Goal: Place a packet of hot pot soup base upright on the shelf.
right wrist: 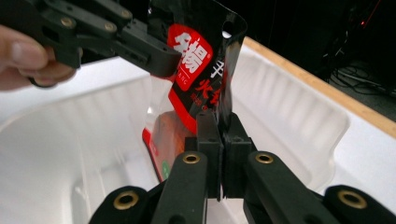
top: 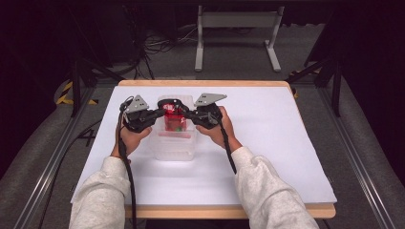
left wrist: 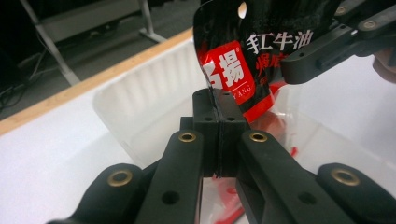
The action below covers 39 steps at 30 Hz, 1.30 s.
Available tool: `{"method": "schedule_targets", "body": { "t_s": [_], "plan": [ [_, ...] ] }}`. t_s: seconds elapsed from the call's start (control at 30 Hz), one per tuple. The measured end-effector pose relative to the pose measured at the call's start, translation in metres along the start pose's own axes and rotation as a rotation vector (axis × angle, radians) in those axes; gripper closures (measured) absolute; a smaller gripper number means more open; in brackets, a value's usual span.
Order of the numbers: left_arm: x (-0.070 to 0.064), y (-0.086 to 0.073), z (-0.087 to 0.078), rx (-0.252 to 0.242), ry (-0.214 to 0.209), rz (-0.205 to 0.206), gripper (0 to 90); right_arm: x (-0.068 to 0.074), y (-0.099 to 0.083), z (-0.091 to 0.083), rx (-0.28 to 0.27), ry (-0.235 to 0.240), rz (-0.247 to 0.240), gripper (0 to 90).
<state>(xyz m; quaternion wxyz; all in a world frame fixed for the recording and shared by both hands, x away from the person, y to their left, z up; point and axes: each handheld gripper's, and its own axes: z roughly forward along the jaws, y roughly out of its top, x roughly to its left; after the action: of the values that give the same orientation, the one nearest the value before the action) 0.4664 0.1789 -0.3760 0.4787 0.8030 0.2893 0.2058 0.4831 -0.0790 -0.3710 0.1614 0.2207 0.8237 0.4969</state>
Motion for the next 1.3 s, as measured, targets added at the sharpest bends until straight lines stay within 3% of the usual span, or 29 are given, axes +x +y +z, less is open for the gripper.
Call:
{"method": "schedule_targets", "body": {
  "t_s": [0.17,0.27,0.53,0.6,0.87,1.0,1.3],
  "plan": [
    [-0.003,-0.007,0.0,0.024,-0.024,-0.001,88.9,0.0,-0.007,-0.001,0.018,0.003,0.006,87.8],
    [-0.005,-0.008,0.0,0.037,-0.01,0.014,89.3,0.0,-0.008,-0.002,0.017,0.008,0.006,87.7],
    [-0.006,-0.016,-0.004,0.053,0.004,-0.01,89.0,0.003,-0.008,-0.001,0.016,0.019,0.002,86.5],
    [-0.006,-0.017,-0.006,0.044,0.002,-0.031,88.4,0.004,-0.008,-0.001,0.017,0.016,-0.003,86.6],
    [-0.008,-0.02,-0.008,0.03,0.031,-0.039,86.2,0.004,-0.008,-0.003,0.018,-0.002,-0.001,81.9],
    [-0.008,-0.021,-0.012,0.02,0.041,-0.064,84.9,0.003,-0.007,-0.006,0.015,-0.01,-0.001,80.5],
    [-0.01,-0.022,-0.018,0.009,0.053,-0.062,84.3,0.002,-0.006,-0.012,0.026,-0.035,-0.012,77.0]
  ]
}}
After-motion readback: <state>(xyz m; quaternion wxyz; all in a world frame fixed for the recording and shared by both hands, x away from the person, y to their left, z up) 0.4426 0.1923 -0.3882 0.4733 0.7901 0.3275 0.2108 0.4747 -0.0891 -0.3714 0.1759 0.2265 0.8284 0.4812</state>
